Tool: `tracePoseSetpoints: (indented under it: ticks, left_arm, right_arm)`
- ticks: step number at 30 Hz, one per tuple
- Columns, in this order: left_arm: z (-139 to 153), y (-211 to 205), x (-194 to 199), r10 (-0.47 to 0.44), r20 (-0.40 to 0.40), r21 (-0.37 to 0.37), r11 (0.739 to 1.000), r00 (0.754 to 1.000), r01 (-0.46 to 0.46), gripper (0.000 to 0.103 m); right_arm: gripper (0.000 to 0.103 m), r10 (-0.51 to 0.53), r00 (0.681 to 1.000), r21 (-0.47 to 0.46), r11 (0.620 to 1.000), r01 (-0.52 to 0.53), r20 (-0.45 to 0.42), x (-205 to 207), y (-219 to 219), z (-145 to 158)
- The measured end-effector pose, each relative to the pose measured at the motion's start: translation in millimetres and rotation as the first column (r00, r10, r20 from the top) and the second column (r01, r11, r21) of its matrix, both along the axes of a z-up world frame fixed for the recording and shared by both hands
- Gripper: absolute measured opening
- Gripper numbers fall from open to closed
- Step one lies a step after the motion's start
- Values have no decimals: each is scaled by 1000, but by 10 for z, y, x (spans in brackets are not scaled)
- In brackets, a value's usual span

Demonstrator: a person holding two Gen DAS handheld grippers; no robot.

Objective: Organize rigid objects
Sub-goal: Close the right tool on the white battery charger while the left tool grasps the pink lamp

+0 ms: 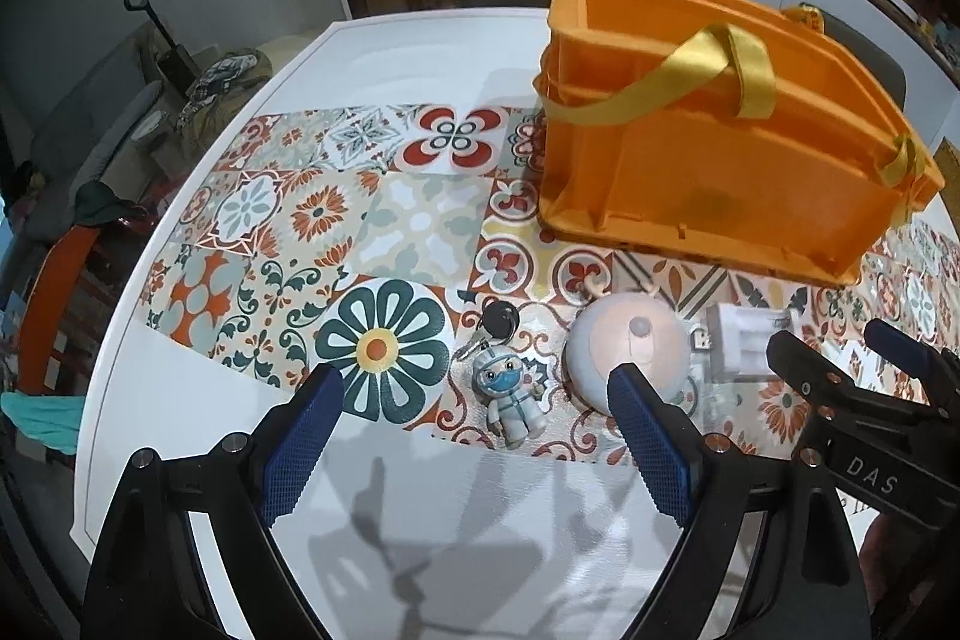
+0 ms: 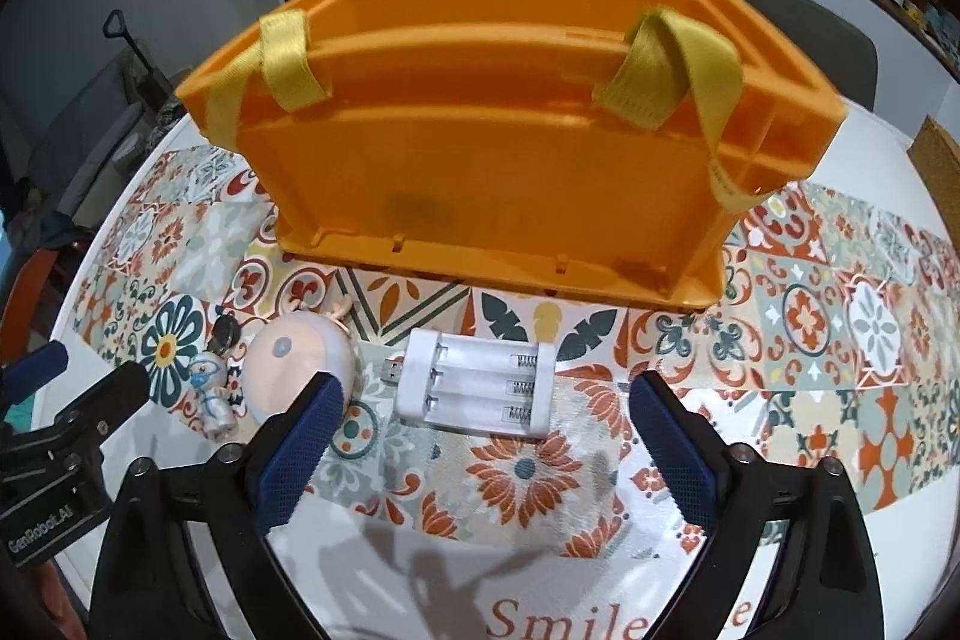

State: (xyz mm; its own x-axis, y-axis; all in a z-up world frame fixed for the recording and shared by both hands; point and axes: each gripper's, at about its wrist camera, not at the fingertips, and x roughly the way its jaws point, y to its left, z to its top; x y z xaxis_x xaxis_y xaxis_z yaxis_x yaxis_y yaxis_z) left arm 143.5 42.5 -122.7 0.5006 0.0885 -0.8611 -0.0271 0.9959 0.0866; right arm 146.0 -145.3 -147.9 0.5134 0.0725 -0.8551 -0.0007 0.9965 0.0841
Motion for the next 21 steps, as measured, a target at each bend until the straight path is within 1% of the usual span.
tracePoseSetpoints:
  ticks: [6, 15, 20, 21]
  left_arm:
    - [-131, -3, 25, 1, -21, 17, 1000, 1000, -1, 90]
    - [-238, -9, 54, -13, -28, 51, 999, 1000, 14, 90]
    - [-304, 22, 78, -2, -49, 41, 999, 999, 4, 90]
    - [-315, 27, 80, -1, -52, 41, 999, 999, 4, 90]
  right_arm:
    - [100, 0, 999, -6, 1000, 0, -41, 65, 25, -189]
    - [100, -11, 996, -19, 1000, 9, -88, 183, 99, -413]
    - [99, -18, 993, -15, 1000, 16, -117, 294, 131, -522]
    - [97, -20, 993, -23, 1000, 17, -120, 311, 140, -539]
